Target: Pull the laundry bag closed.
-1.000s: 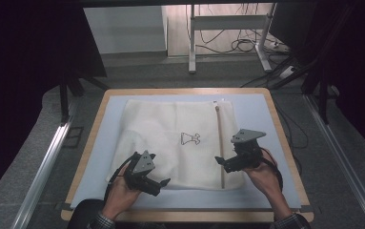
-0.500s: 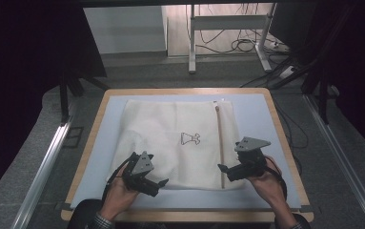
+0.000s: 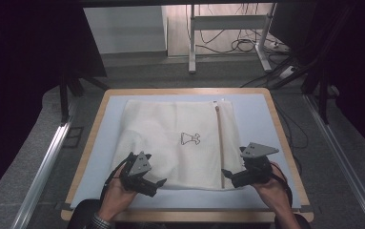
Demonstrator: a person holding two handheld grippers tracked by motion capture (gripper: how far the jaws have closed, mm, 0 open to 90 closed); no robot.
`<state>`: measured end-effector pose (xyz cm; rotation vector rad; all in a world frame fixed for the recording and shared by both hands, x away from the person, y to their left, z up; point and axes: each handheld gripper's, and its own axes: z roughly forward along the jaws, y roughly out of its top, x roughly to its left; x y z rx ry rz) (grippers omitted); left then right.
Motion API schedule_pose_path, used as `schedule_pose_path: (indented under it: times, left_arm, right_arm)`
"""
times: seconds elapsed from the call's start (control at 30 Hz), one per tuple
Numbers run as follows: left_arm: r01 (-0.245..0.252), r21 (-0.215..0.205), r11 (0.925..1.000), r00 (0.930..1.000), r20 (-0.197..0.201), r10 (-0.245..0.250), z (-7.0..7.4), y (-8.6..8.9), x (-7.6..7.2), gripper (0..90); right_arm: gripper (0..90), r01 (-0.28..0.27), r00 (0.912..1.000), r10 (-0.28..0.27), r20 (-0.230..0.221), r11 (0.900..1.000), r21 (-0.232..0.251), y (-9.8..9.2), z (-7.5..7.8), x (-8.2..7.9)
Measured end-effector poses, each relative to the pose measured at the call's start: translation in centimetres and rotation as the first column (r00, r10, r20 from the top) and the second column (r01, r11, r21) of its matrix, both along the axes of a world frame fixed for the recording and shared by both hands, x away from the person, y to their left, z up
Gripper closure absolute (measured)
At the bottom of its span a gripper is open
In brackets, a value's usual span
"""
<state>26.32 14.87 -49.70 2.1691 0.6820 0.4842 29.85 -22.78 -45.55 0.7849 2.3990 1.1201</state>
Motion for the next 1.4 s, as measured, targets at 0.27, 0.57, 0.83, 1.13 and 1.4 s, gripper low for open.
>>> schedule_pose_path:
  times: [0.27, 0.57, 0.83, 1.13, 1.4]
  left_arm:
    - [-0.007, -0.002, 1.0000, 0.9999, 0.008, 0.007, 0.1, 0.4, -0.4, 3.0]
    - [-0.017, -0.002, 0.9999, 0.9998, 0.008, 0.017, 0.1, 0.9, -0.7, 3.0]
    - [-0.025, -0.006, 0.9997, 0.9997, 0.007, 0.025, 0.1, 1.3, -0.9, 3.0]
    - [-0.033, -0.016, 0.9993, 0.9994, 0.009, 0.034, 0.1, 1.9, -1.3, 3.0]
    - [-0.041, -0.018, 0.9990, 0.9991, 0.007, 0.041, 0.1, 2.3, -1.6, 3.0]
  right_arm:
    - [0.0, 0.019, 0.9998, -0.019, 0.010, 1.000, 0.015, -1.0, 0.1, -1.0]
    - [0.0, 0.039, 0.9991, -0.040, 0.017, 0.999, 0.009, -2.0, 0.0, -1.8]
    - [0.0, 0.056, 0.9982, -0.056, 0.021, 0.998, -0.001, -2.7, -0.2, -2.4]
    - [0.0, 0.077, 0.9966, -0.077, 0.028, 0.997, -0.008, -3.7, -0.3, -3.1]
    - [0.0, 0.103, 0.9944, -0.103, 0.022, 0.995, -0.001, -4.6, -0.5, -3.8]
